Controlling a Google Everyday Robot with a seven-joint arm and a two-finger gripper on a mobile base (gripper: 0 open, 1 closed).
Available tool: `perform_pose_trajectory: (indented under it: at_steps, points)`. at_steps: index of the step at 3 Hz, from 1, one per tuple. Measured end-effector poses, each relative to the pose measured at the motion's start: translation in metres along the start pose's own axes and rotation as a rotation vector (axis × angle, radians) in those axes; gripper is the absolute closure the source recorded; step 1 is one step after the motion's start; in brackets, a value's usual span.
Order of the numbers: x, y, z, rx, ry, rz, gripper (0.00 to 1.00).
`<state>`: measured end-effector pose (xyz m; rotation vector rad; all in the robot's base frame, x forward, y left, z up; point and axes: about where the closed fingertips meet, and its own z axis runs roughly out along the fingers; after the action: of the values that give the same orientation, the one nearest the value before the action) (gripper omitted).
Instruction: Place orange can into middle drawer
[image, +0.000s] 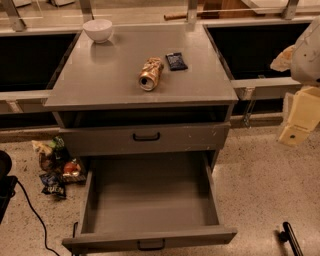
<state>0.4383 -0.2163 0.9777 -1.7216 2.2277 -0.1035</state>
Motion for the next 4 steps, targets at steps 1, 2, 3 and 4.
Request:
perform_pose_trajectory:
  at_steps: [1, 2, 3, 4]
  points:
    - [0.000, 0.000, 0.000, 0.000, 0.000, 0.000, 0.00]
    - [-0.018, -0.023, 0.003, -0.002, -0.056, 0.040, 0.00]
    - [-0.041, -0.053, 0.013, -0.033, -0.126, 0.119, 0.00]
    - [-0.063, -0.079, 0.029, -0.060, -0.177, 0.259, 0.00]
